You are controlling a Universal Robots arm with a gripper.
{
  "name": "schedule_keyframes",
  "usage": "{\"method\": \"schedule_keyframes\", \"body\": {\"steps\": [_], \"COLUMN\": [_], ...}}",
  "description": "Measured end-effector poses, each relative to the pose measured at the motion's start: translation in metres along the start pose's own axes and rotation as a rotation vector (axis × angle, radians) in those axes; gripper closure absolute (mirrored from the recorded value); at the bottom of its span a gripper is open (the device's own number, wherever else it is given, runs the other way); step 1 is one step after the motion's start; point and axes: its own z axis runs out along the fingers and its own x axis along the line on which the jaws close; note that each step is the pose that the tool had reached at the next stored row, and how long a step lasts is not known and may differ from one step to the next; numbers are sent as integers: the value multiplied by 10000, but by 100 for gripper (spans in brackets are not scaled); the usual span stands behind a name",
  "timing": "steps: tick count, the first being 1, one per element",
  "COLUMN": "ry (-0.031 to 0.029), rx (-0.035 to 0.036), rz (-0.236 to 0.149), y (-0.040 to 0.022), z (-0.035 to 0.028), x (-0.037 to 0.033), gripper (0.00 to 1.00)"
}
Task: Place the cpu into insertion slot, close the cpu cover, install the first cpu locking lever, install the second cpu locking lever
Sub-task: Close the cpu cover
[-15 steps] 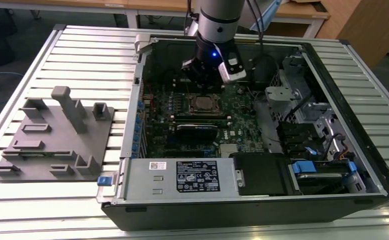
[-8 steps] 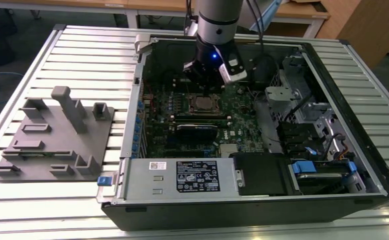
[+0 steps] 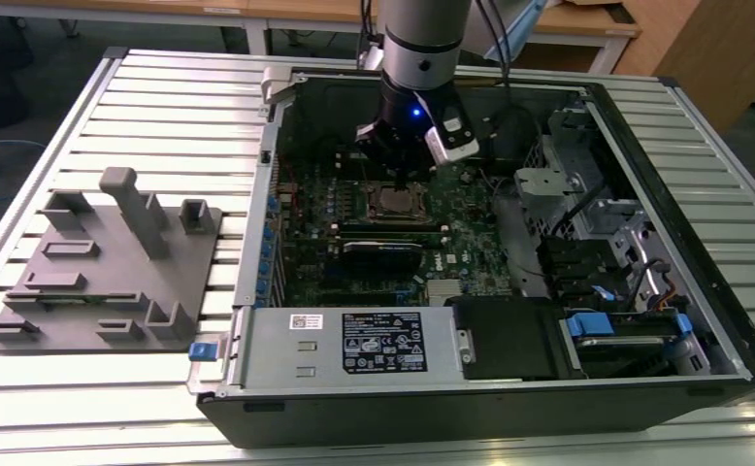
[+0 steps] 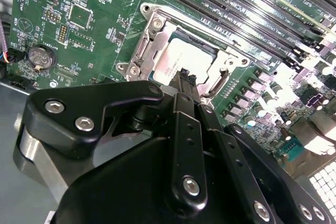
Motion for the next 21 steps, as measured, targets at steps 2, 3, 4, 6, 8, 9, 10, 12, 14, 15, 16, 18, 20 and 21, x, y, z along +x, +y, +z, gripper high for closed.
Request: {"method": "schedule_keyframes", "body": {"steps": [2, 3, 4, 6, 8, 9, 10, 12, 14, 15, 16, 18, 20, 21], "ry": [0, 0, -1, -3, -4, -4, -4, -4, -4, -4, -4, -4, -4, -5], "rx": [0, -1, -3, -3, -2, -1, 1, 0, -1, -1, -1, 0, -1, -1], "rz": [-1, -1, -1, -1, -1, -1, -1, -1, -1, -1, -1, -2, -1, 1], "y": [0, 0, 0, 0, -1, -2, -2, -3, -3, -3, -3, -4, -3, -4], "z": [0, 0, 4, 17, 31, 33, 33, 55, 73, 73, 73, 73, 73, 74], "x": [0, 0, 0, 0, 1, 1, 1, 1, 4, 4, 5, 5, 7, 11], "gripper": [89, 89, 89, 89, 89, 89, 89, 89, 89, 89, 89, 89, 89, 89]}}
